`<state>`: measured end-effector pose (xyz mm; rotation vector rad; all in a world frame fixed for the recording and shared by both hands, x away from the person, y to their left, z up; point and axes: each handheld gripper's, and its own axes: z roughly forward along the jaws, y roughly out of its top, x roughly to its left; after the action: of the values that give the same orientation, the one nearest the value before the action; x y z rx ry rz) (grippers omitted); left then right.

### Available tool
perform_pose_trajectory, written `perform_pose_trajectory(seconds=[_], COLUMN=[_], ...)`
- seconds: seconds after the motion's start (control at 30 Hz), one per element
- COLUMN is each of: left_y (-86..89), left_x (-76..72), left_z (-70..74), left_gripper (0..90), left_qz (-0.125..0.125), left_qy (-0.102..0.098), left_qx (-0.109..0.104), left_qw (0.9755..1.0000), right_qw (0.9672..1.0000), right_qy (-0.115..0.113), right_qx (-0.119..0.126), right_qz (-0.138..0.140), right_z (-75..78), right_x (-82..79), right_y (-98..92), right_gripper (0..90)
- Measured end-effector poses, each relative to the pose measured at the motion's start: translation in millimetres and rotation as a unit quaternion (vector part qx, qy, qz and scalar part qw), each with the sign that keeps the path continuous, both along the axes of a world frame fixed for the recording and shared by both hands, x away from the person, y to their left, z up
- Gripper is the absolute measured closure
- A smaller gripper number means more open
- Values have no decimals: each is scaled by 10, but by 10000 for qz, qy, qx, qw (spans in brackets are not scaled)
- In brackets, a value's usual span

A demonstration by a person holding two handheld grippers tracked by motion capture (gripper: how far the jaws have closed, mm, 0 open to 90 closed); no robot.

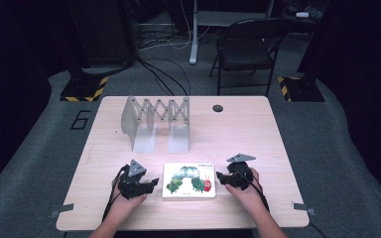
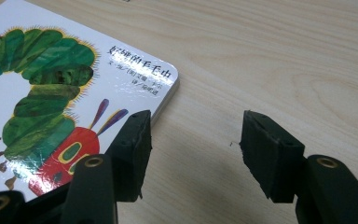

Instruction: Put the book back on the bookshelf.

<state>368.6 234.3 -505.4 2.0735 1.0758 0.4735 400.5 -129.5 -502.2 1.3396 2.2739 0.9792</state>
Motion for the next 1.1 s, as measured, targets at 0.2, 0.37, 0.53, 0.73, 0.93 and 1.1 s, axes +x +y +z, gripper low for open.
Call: perform_pose_trajectory(seconds=[0.2,0.37,0.53,0.73,0.93,1.1], left_y=[-34,-77,-79,-84,-135,-165], left_x=[-35,-94,-120,-151,-172,-210], left_z=[9,30,35,63,114,175], left_gripper=[390,409,404,397,396,396], left_qz=[-212,-393,-369,-177,-248,-294], left_qy=[-47,-9,274,355,427,465], left_qx=[20,-108,-131,-357,-414,-380], left_qw=[9998,9992,9989,9986,9979,9978], right_qw=[9999,9999,9999,9999,9992,9989], right_qy=[63,61,-34,41,65,127], right_qx=[123,111,74,65,200,318], right_qz=[-79,-90,60,144,327,319], right_z=[8,19,52,87,158,215], right_x=[0,7,9,-35,-74,-90], right_y=[16,44,49,118,151,132], right_gripper=[422,410,413,425,452,462])
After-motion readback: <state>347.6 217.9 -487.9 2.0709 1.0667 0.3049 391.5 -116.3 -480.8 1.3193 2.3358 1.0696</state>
